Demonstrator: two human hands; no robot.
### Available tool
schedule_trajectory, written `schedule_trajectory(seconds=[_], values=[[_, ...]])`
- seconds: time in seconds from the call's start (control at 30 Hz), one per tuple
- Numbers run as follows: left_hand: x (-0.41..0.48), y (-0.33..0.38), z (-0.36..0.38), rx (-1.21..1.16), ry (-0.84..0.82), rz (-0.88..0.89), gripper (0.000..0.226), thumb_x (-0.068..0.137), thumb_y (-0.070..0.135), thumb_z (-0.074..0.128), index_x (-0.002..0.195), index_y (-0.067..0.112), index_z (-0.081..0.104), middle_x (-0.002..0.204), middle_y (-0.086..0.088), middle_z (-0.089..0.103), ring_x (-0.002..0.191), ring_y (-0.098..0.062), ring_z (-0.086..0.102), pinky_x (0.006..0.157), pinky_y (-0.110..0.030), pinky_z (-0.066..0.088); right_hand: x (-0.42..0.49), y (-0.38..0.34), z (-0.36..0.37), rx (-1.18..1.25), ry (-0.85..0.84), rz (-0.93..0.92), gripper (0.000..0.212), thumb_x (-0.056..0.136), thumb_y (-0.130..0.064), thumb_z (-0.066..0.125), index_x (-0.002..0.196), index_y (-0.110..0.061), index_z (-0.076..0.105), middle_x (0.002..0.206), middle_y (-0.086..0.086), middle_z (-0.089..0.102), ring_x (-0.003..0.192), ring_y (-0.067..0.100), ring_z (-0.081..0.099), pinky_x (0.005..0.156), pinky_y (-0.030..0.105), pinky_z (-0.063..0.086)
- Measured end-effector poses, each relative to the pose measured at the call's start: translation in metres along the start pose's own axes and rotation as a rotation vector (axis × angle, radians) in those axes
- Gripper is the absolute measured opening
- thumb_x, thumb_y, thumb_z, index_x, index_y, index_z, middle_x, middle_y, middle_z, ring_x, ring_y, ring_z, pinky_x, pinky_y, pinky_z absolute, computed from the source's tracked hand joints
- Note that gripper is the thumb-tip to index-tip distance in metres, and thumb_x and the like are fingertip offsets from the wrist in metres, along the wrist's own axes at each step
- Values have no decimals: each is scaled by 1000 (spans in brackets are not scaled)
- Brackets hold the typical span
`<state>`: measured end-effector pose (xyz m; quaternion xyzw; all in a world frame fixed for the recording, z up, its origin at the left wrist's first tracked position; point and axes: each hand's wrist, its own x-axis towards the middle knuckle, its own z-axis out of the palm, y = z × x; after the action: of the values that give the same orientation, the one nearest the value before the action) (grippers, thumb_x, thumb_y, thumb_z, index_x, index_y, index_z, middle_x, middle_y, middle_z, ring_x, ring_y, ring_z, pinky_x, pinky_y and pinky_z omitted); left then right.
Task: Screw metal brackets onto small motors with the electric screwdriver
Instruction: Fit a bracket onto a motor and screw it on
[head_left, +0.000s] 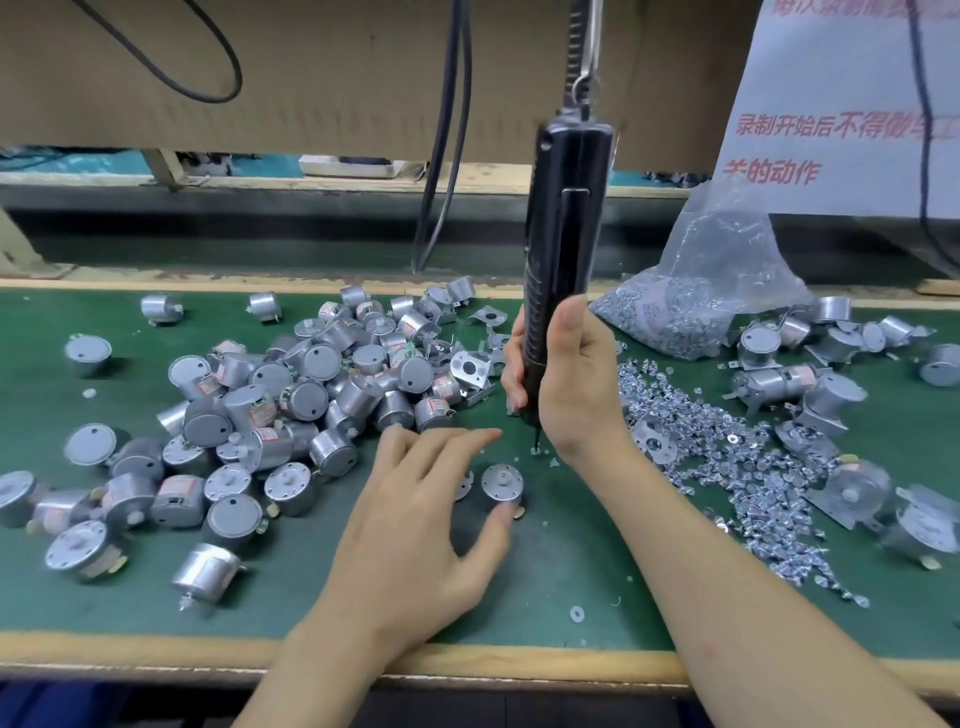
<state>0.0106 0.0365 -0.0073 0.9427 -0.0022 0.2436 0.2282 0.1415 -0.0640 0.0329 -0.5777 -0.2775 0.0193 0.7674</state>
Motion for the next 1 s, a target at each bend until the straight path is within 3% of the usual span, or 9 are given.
schedule_trajectory(seconds=[0.07,0.2,0.37,0.6,0.77,1.0], values=[[0,1,2,-24,-59,63,51,85,40,60,133,23,56,118,16,59,99,-16,44,92,-22,39,1,-1,-3,45,-21,5,88,72,-93,48,81,-6,49,54,2,48,39,20,41,42,46,31],[1,-1,5,2,-30,57,39,86,37,61,121,21,62,105,14,59,96,-14,44,88,-23,41,-2,-5,-8,143,-94,59,87,61,-100,50,81,-15,54,57,6,43,42,20,39,48,37,30],[1,-2,6,-9,-10,54,38,86,42,62,119,24,61,99,16,59,93,-13,44,87,-22,40,-3,-6,-6,132,-123,59,92,60,-100,51,82,-10,53,58,6,44,42,20,40,49,46,27],[1,-1,3,-71,-13,17,39,86,44,62,121,27,60,101,21,59,95,-12,45,85,-19,40,-5,-8,-5,129,-128,84,89,61,-99,51,82,-13,55,59,3,46,43,20,41,50,40,28],[-1,-6,-4,-41,89,-117,42,79,44,62,115,22,63,106,13,60,101,-14,49,90,-19,36,-7,-13,-4,123,-117,57,87,66,-95,53,83,-10,54,58,2,47,42,19,41,48,39,29],[-4,-15,-6,23,-38,-206,41,73,37,68,113,28,63,108,19,60,102,-14,48,89,-19,36,-9,-18,-1,118,-116,40,88,66,-93,56,83,-6,52,57,0,48,41,19,41,47,37,31]])
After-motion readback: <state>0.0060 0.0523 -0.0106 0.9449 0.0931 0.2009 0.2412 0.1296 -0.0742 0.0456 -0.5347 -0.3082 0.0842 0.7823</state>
